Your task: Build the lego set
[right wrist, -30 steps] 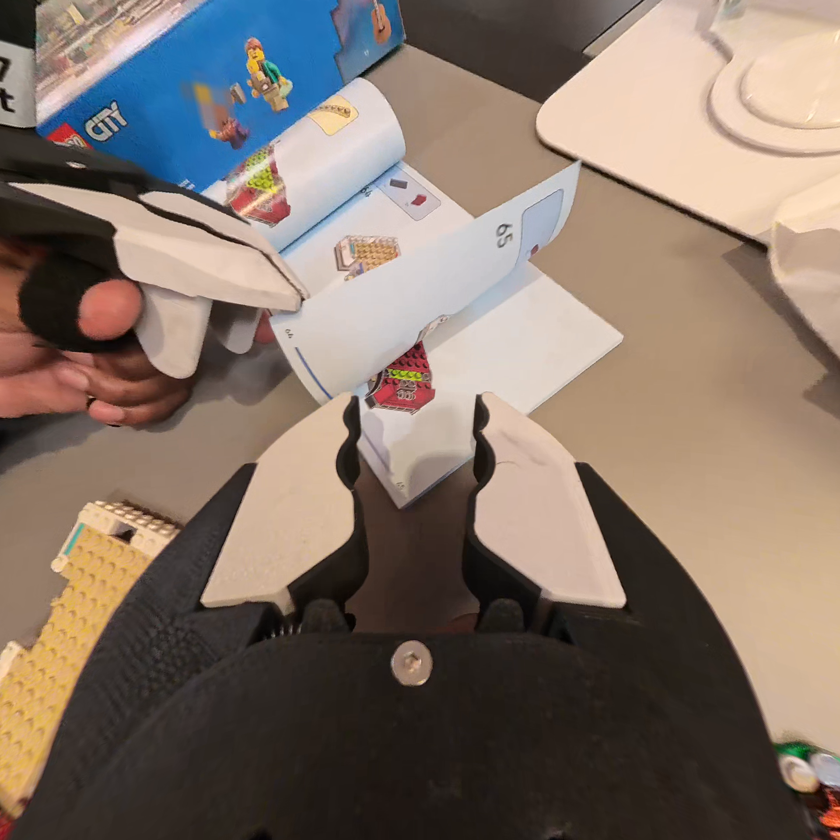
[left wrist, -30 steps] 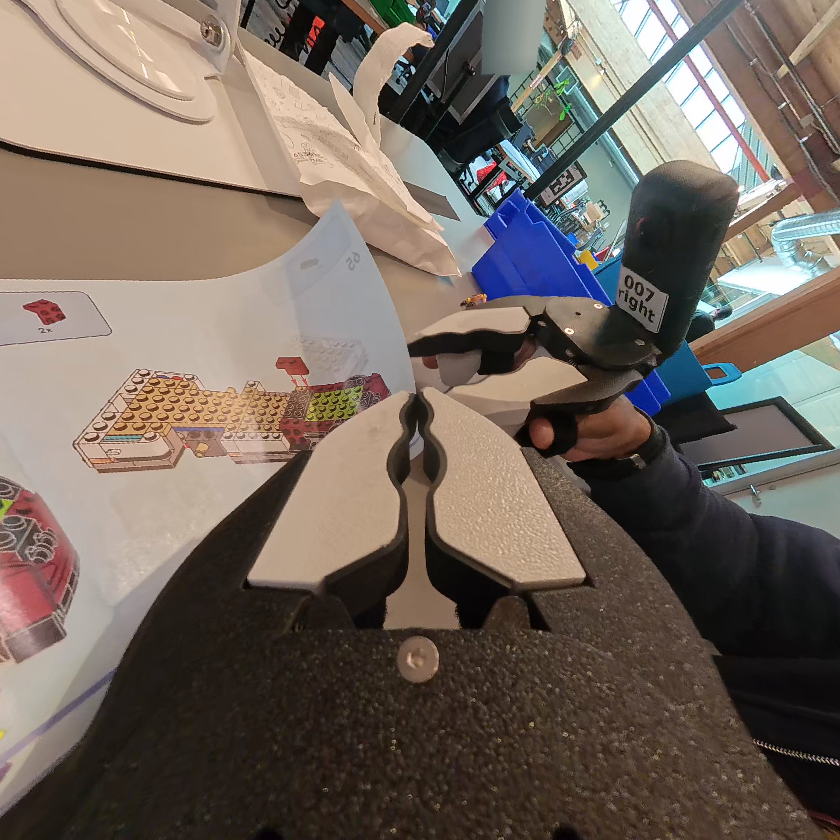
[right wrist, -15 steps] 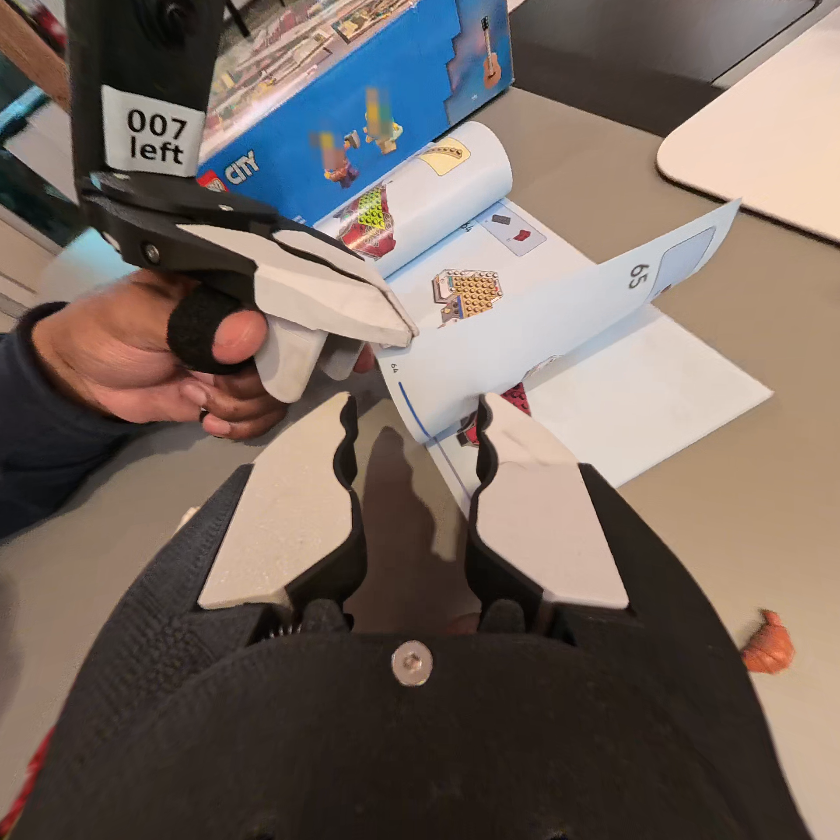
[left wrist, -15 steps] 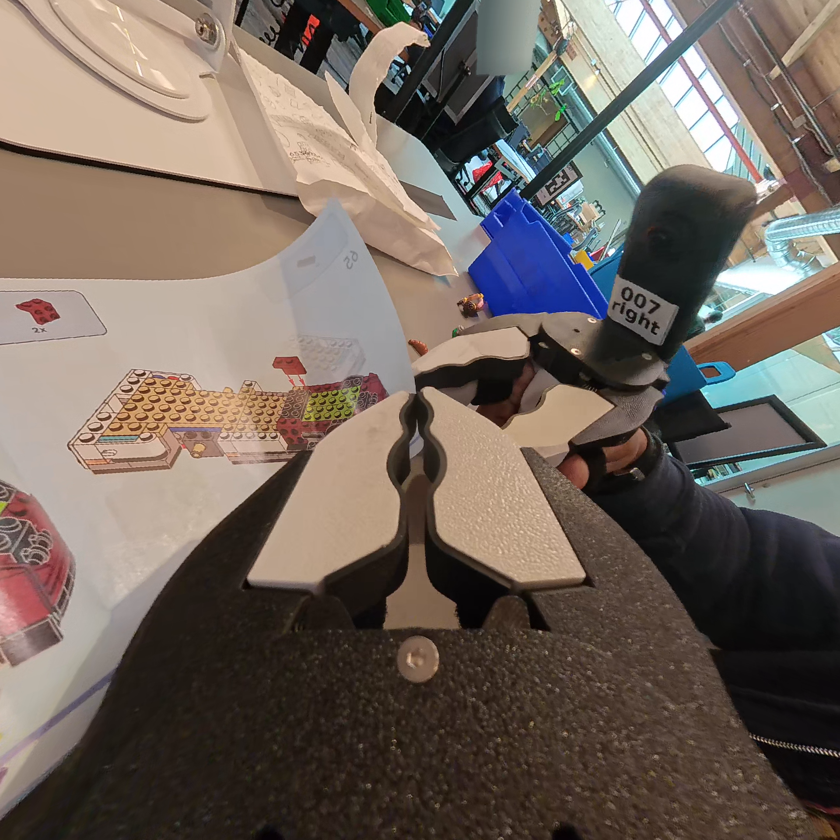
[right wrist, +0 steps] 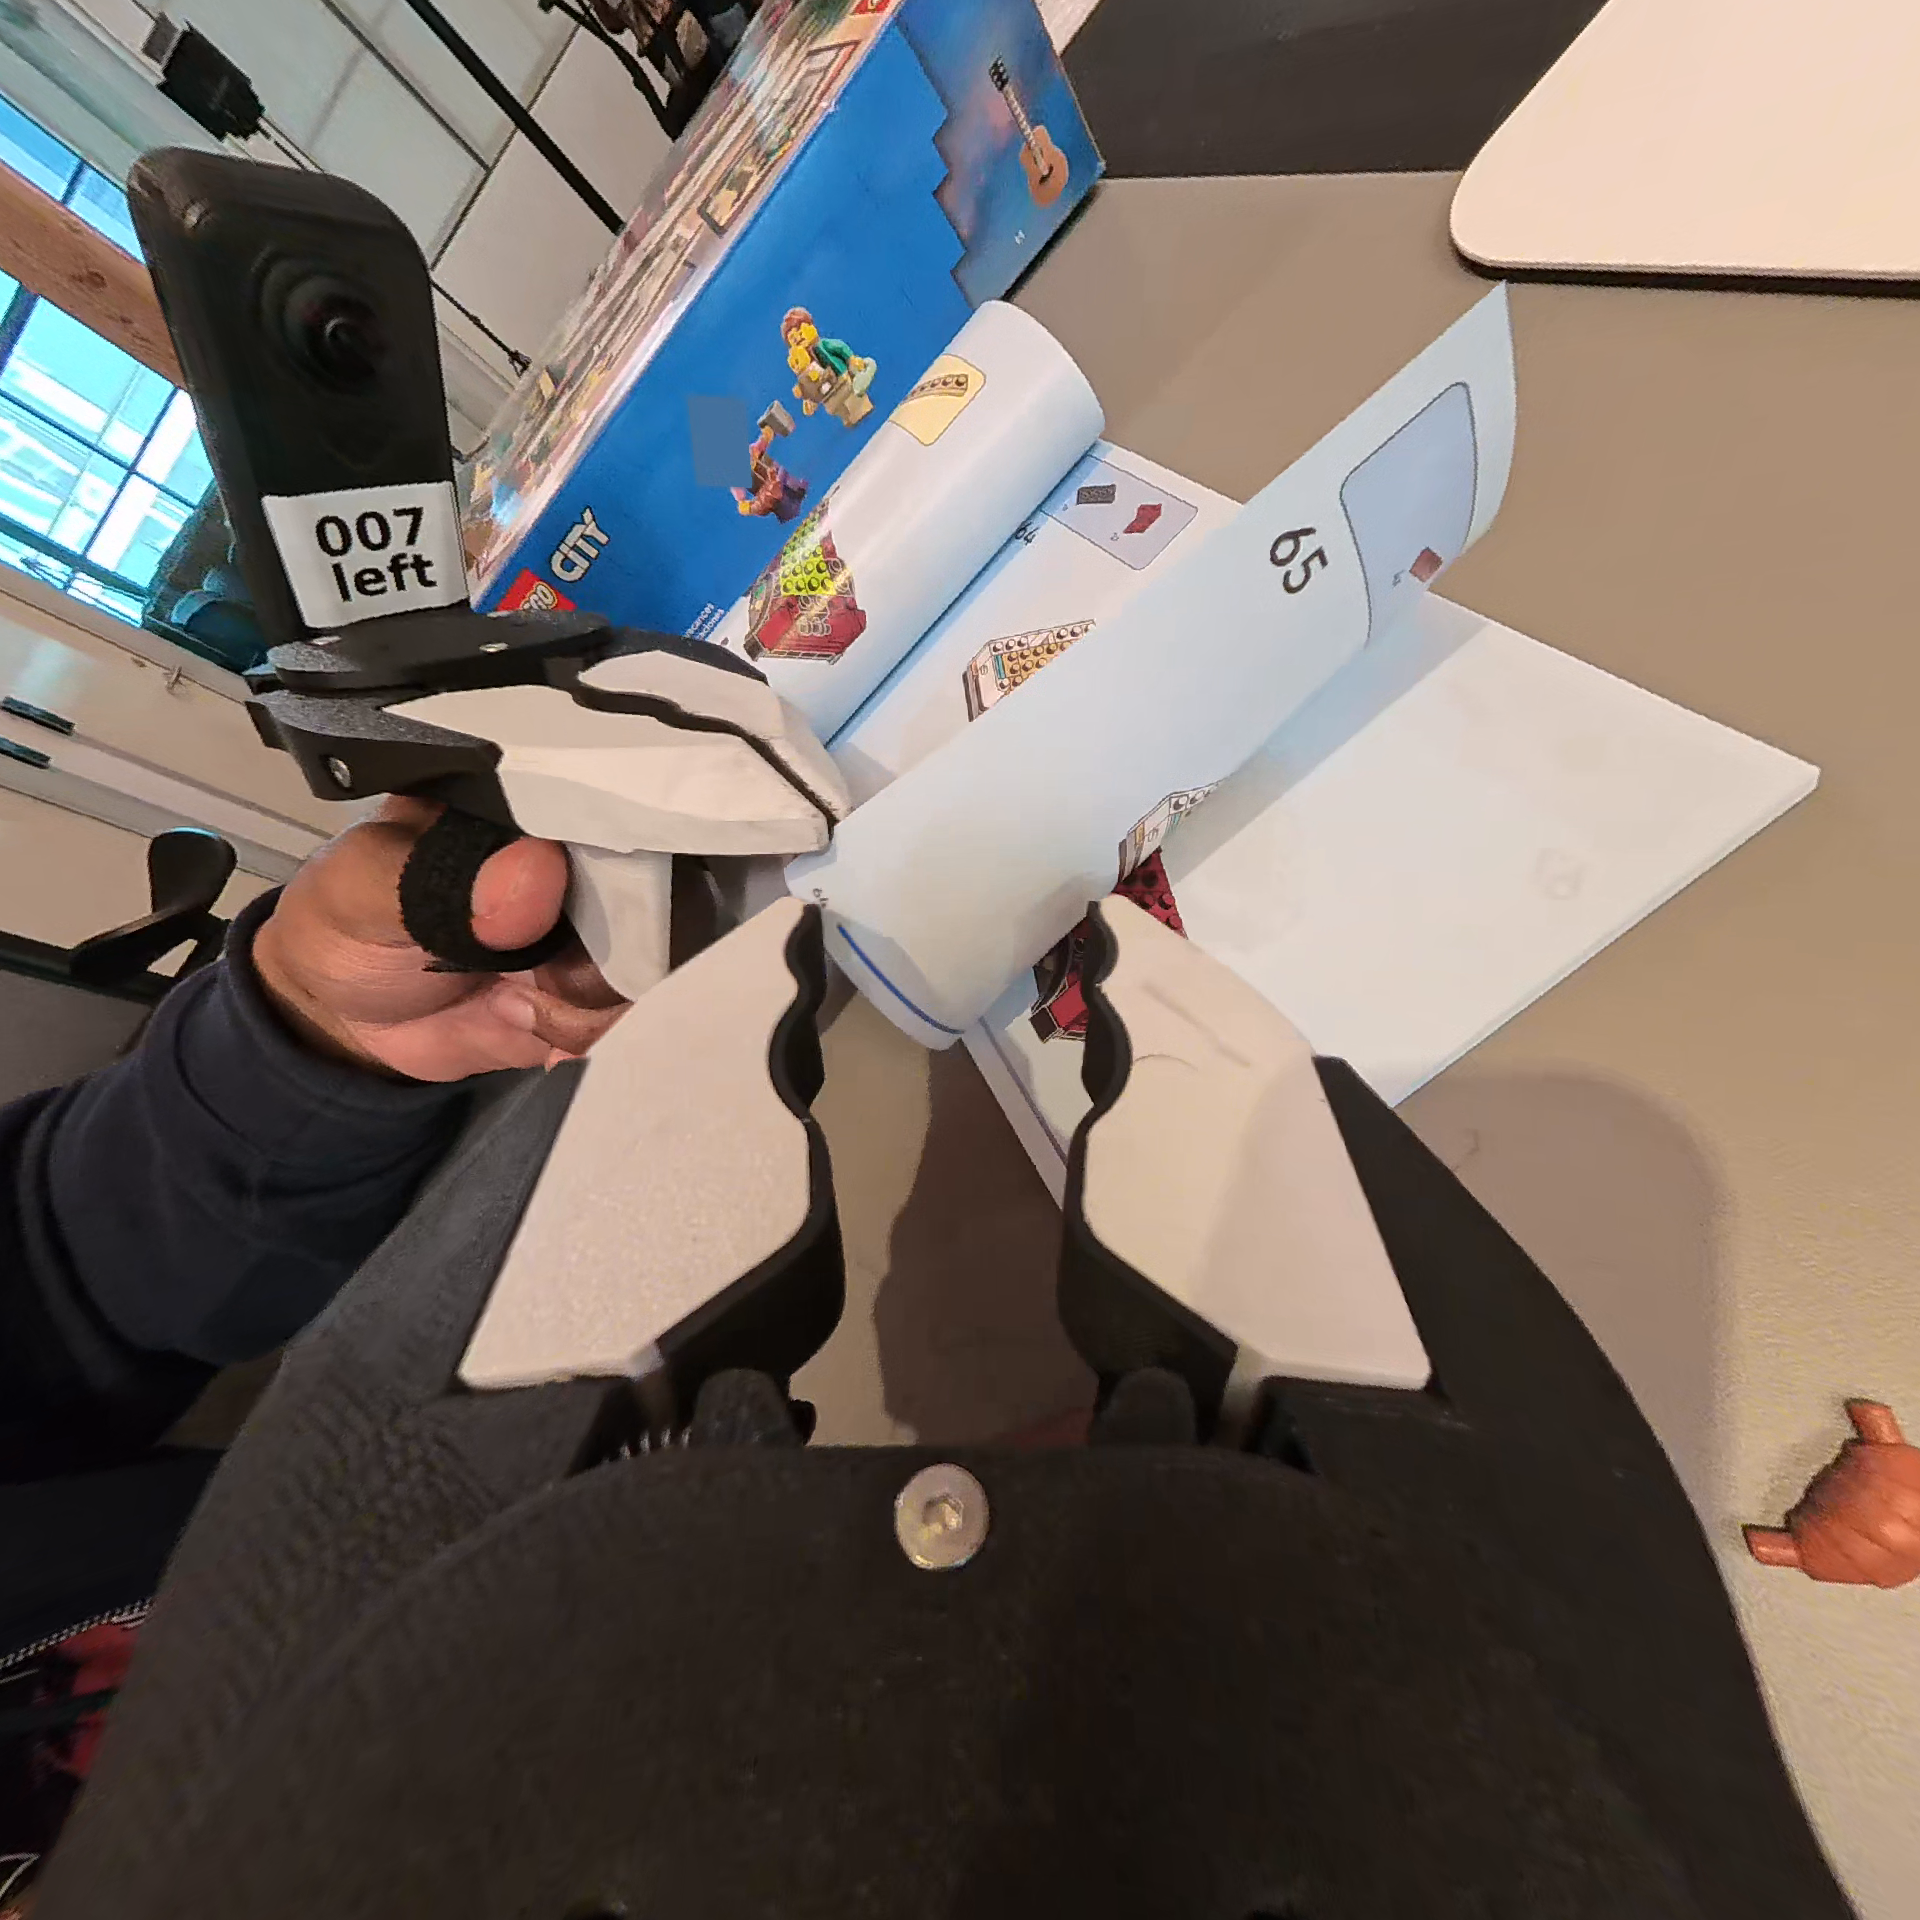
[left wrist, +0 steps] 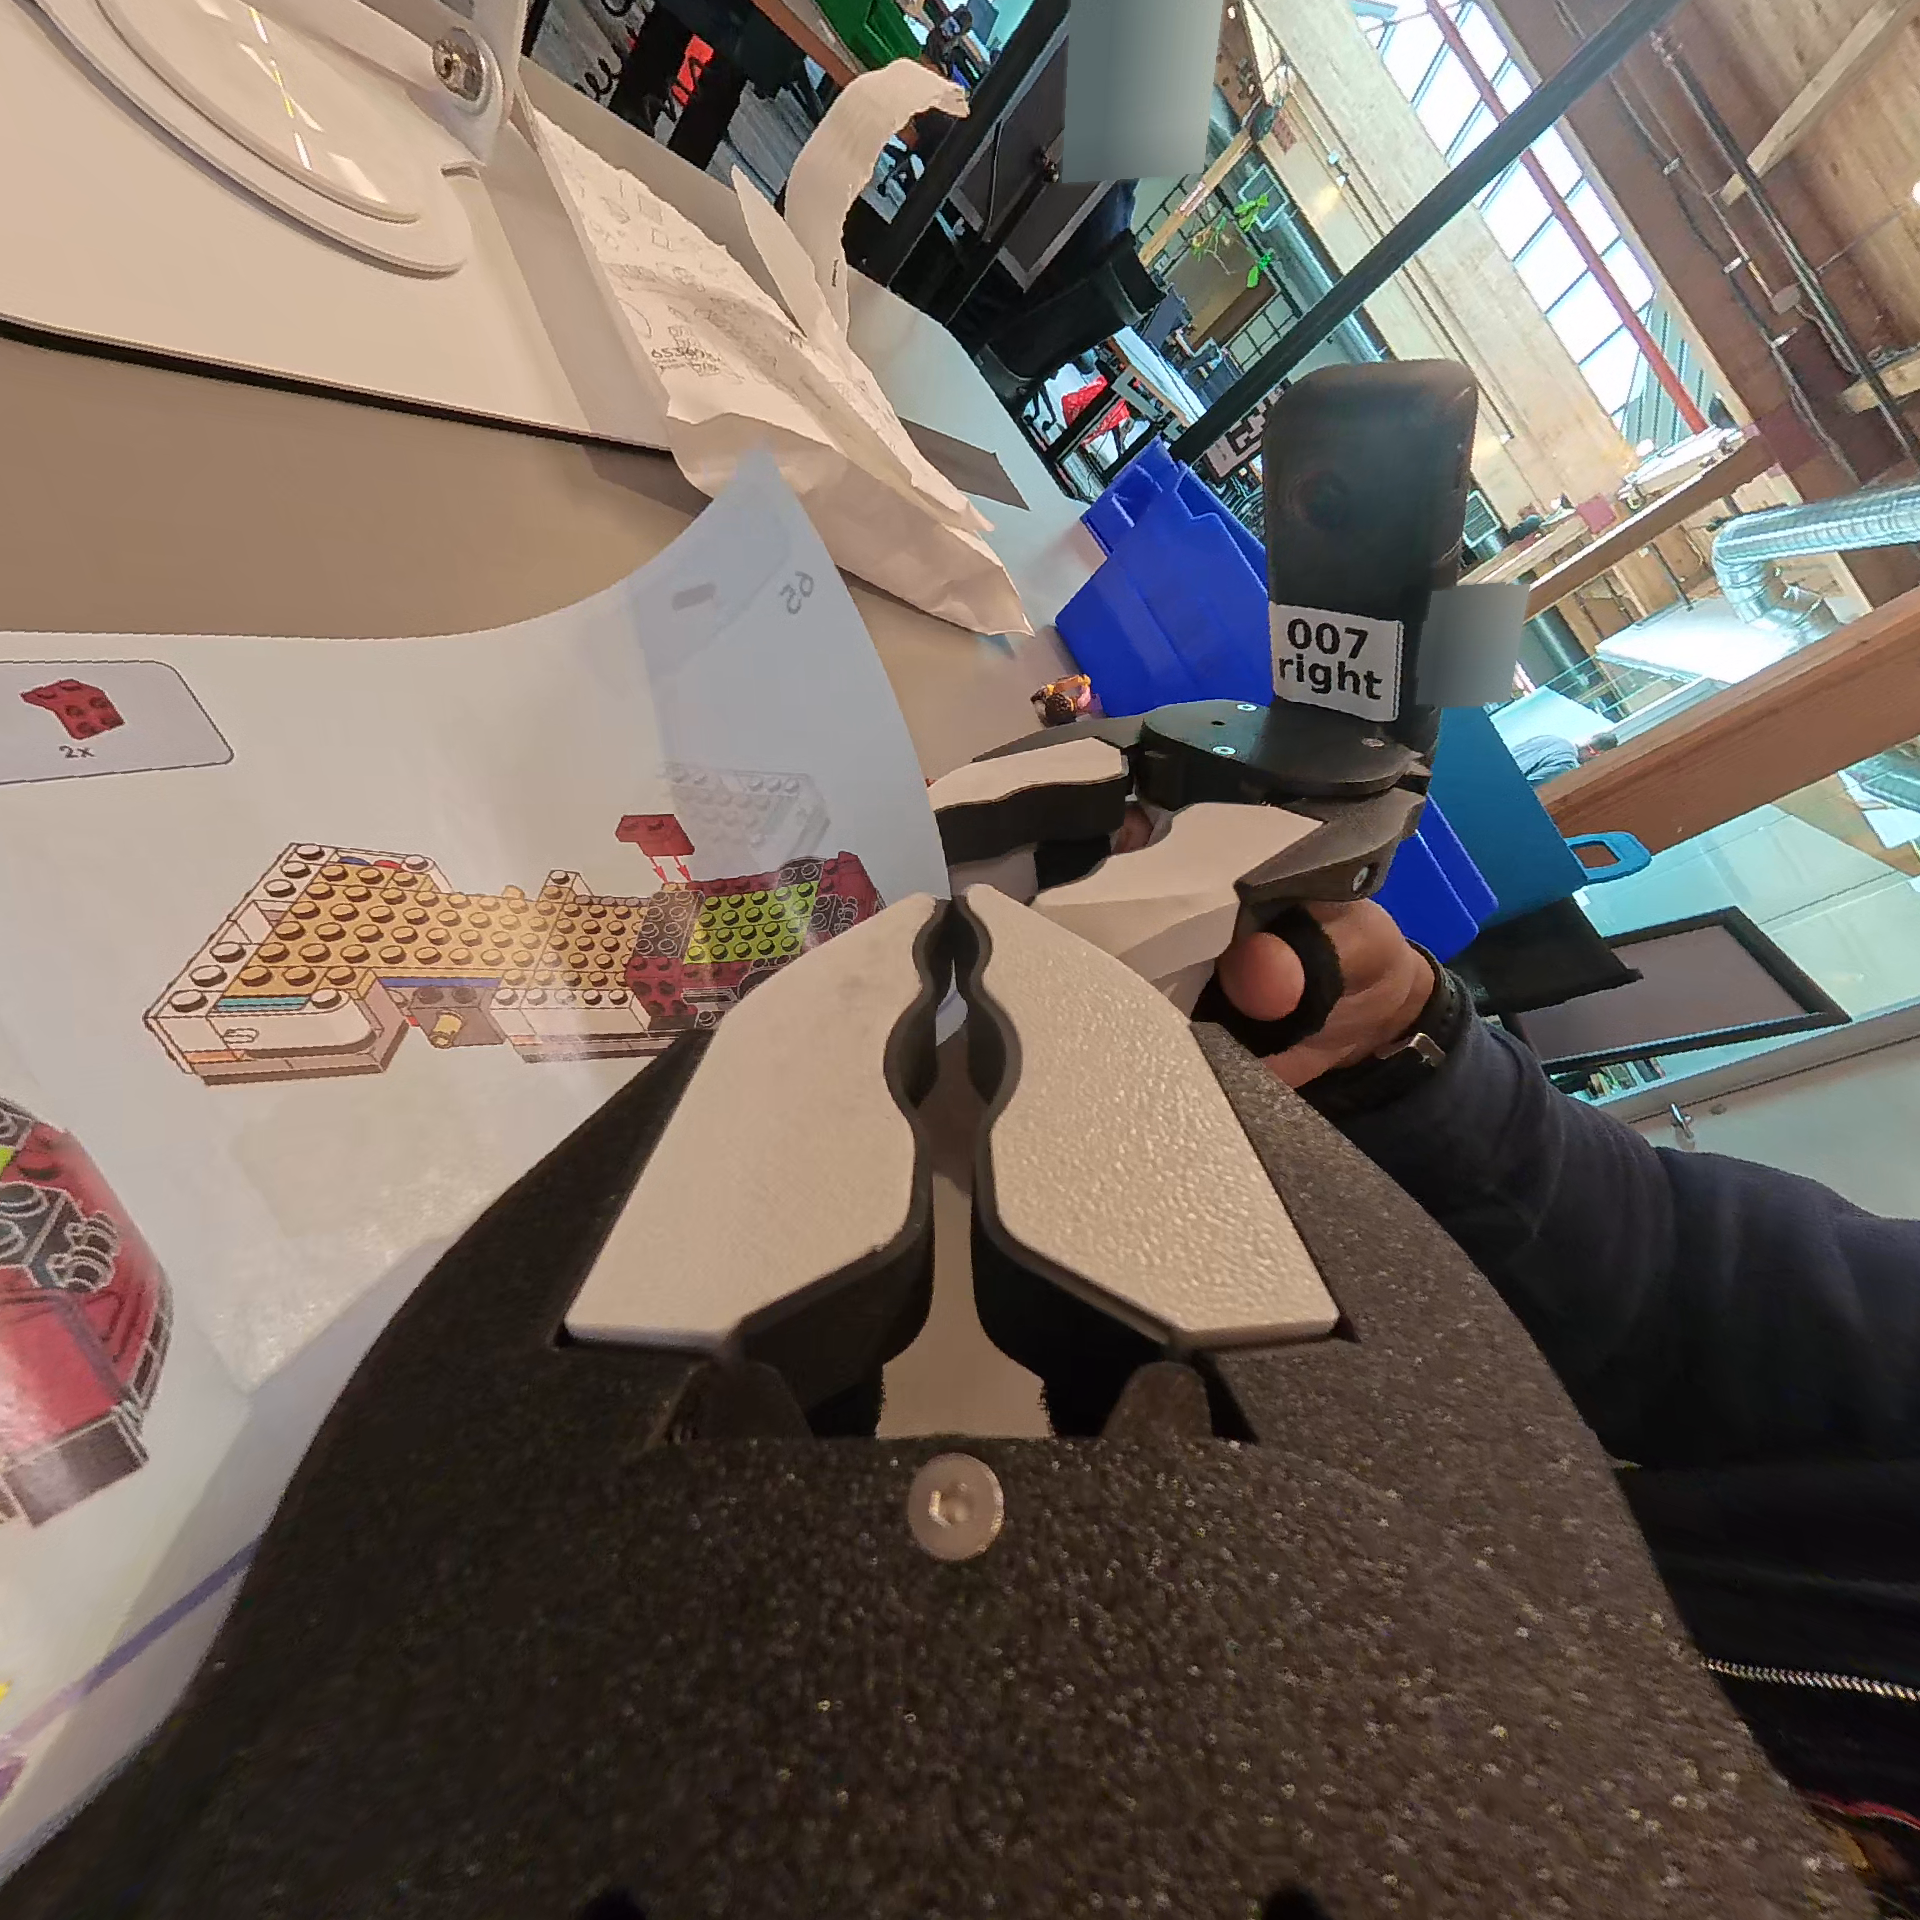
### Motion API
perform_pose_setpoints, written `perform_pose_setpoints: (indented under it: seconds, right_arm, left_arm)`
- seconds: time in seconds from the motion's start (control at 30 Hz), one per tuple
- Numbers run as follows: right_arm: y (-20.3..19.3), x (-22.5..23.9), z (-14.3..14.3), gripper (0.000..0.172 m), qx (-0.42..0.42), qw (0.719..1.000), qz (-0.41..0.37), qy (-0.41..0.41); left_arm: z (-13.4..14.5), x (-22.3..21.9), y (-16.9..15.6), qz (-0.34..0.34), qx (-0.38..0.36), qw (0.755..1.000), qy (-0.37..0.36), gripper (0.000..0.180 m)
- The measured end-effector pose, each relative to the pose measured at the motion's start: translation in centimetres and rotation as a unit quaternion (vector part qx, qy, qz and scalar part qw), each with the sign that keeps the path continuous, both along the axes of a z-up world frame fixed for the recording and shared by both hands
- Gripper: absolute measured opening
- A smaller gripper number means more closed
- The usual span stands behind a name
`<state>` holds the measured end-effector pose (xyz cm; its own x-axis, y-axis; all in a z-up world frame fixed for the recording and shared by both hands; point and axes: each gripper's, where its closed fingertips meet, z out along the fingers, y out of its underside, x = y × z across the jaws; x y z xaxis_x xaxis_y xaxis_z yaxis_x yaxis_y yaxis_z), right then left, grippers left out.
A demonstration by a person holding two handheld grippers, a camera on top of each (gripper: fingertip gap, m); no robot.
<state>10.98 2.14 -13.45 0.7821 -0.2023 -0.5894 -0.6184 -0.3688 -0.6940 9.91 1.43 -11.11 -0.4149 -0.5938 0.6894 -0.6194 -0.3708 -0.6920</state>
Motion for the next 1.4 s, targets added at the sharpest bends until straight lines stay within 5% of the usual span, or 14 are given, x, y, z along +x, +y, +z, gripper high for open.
perform_pose_setpoints:
  seconds: [0.4,0.83,1.07,1.4]
  right_arm:
    - [0.0,0.6,-0.2,0.022,0.0,1.0,-0.016,0.017]
    - [-0.1,0.0,0.4,0.027,0.029,0.998,0.015,0.045]
    - [-0.7,0.2,1.5,0.04,0.071,0.994,0.02,0.087]
    - [-2.8,2.9,0.8,0.043,0.071,0.98,-0.042,0.181]
  left_arm:
    - [0.1,-0.4,0.0,-0.004,-0.014,1.0,0.003,0.0]
    - [-0.3,-0.3,0.4,0.009,0.049,0.999,-0.01,0.024]
    - [0.1,-0.8,-0.4,-0.017,0.042,0.999,-0.023,0.024]
    - [-0.9,-1.4,-1.8,-0.042,0.128,0.99,-0.034,0.023]
